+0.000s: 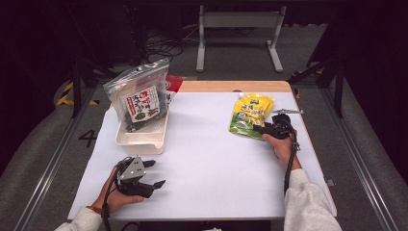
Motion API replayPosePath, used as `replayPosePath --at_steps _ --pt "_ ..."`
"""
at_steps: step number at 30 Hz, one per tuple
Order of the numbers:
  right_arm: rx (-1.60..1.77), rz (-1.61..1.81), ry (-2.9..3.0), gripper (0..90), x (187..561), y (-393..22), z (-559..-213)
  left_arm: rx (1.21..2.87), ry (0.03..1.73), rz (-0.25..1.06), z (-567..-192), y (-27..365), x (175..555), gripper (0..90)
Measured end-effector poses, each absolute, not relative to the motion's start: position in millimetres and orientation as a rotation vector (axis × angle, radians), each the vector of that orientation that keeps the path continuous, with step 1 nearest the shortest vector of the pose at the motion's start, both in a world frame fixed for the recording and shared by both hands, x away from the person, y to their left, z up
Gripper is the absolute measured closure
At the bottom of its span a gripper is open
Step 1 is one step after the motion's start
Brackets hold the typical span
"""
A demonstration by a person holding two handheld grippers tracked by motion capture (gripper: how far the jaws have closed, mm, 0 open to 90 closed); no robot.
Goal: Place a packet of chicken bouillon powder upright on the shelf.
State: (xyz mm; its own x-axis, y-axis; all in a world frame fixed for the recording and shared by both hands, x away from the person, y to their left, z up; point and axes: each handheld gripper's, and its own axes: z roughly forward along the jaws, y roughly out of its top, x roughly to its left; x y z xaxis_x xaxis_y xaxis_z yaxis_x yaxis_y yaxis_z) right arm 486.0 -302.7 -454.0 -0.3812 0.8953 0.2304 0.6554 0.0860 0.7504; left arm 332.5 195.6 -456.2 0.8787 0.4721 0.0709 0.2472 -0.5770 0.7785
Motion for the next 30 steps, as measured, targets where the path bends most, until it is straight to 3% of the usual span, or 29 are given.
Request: replayPosePath --at_steps 9,22,30 --pt "1.516 1.241 2.072 68.5 482.7 -305.5 -451.8 2.209 0.504 0.312 -458.2 191.0 333.8 23.5" --pt "1.297 1.348 2.252 74.1 457.1 -282.5 -449.4 2.162 0.519 0.234 -456.3 173.4 335.7 19.1" --pt "1.114 1.414 2.378 76.3 424.3 -255.5 -445.9 2.157 0.474 0.141 -454.4 137.1 343.8 17.6"
